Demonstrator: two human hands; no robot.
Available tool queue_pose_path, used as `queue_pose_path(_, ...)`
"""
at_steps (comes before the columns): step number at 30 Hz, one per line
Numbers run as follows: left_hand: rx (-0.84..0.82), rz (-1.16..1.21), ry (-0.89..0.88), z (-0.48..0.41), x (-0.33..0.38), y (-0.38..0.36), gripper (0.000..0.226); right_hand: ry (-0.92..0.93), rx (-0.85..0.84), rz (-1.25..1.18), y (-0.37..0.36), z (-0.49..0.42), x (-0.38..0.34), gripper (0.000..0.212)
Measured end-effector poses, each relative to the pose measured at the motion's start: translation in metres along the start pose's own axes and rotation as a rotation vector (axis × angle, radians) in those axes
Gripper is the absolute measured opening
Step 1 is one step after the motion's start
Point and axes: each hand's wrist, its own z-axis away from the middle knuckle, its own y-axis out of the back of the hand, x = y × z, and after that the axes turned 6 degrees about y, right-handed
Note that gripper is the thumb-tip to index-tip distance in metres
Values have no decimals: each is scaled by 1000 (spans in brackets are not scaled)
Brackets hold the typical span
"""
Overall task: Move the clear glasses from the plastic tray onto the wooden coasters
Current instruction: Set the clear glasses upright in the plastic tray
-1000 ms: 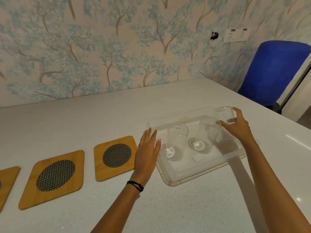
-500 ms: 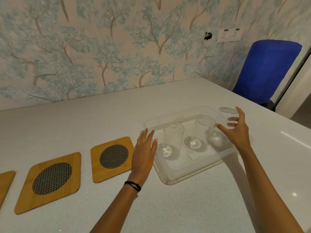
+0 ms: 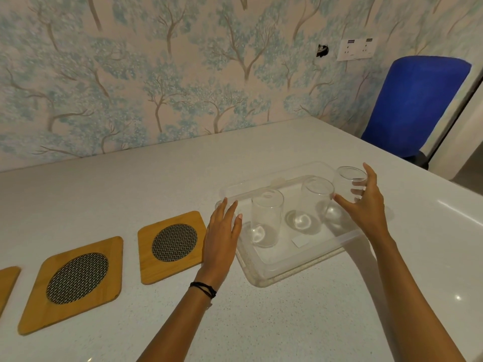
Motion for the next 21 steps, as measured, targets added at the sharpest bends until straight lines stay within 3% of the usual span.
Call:
queue_pose_path(14, -3, -9, 3, 1, 2, 2, 51, 28, 7, 23, 1, 4, 2, 89)
queue_pose_path(17, -9, 0, 3, 3, 3, 3, 48, 90, 187, -13, 1, 10, -10, 72)
queue_pose_path(21, -7, 6, 5, 3, 3, 4, 47, 363, 490, -72, -1, 18, -40, 37)
